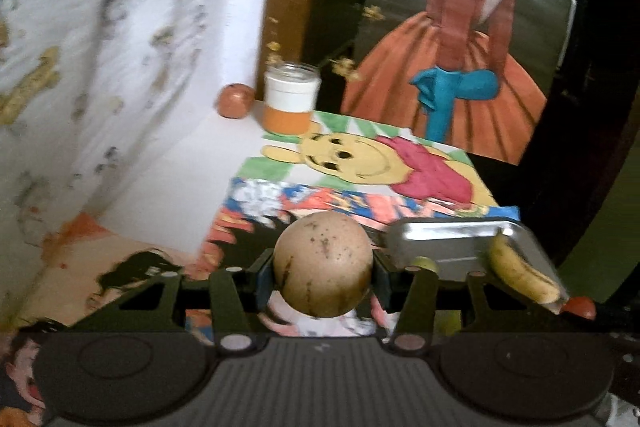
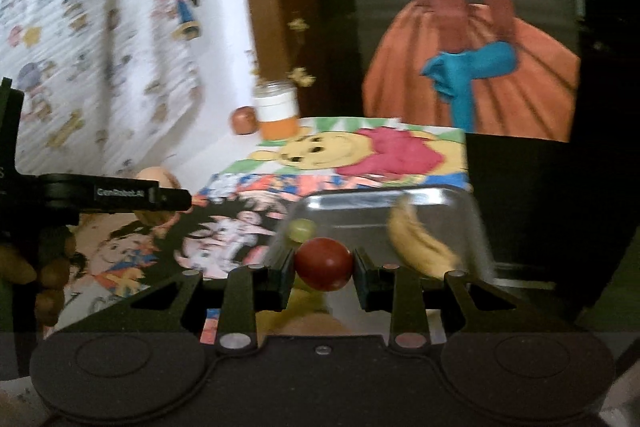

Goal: Organize fruits

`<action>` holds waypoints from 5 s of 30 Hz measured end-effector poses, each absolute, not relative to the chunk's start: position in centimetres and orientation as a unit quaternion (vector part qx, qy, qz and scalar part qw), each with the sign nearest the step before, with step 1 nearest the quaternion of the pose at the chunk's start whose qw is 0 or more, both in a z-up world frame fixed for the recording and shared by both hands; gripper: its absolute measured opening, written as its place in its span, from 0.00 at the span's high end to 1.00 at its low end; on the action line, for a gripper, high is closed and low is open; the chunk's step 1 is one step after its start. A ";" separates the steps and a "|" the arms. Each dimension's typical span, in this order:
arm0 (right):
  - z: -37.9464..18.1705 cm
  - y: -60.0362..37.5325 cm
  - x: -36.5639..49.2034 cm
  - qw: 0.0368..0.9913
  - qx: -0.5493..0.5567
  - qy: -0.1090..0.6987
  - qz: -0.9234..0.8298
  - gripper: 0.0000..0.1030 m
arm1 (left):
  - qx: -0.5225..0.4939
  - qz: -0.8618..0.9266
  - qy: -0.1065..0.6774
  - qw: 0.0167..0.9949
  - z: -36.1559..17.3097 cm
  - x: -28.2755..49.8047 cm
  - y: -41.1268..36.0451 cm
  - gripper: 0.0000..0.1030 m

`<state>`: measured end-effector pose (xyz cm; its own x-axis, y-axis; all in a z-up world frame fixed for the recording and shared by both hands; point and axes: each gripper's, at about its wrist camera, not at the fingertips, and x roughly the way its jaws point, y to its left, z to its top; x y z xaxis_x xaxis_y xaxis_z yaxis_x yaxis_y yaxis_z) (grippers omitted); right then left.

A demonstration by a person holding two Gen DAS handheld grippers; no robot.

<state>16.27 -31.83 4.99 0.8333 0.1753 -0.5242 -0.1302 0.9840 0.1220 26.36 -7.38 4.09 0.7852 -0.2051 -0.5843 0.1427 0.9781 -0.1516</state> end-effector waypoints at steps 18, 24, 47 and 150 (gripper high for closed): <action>1.8 -36.8 14.8 0.952 0.073 0.297 0.027 0.68 | 0.007 -0.189 0.339 0.922 2.7 27.5 -17.5 0.48; 1.3 -36.8 15.3 0.949 0.077 0.305 0.028 0.68 | 0.018 -0.204 0.349 0.914 1.6 28.1 -18.8 0.48; 0.3 -36.5 16.1 0.943 0.077 0.321 0.033 0.68 | 0.062 -0.225 0.367 0.900 -0.3 29.7 -21.4 0.47; 3.6 -33.3 13.2 0.958 0.058 0.279 0.035 0.01 | -0.011 -0.152 0.307 0.939 3.3 25.1 -14.5 0.00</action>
<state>13.21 -33.34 3.58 0.8414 0.0993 -0.5312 -0.0347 0.9909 0.1302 25.14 -14.54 3.30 0.7650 -0.2922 -0.5739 0.2785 0.9536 -0.1143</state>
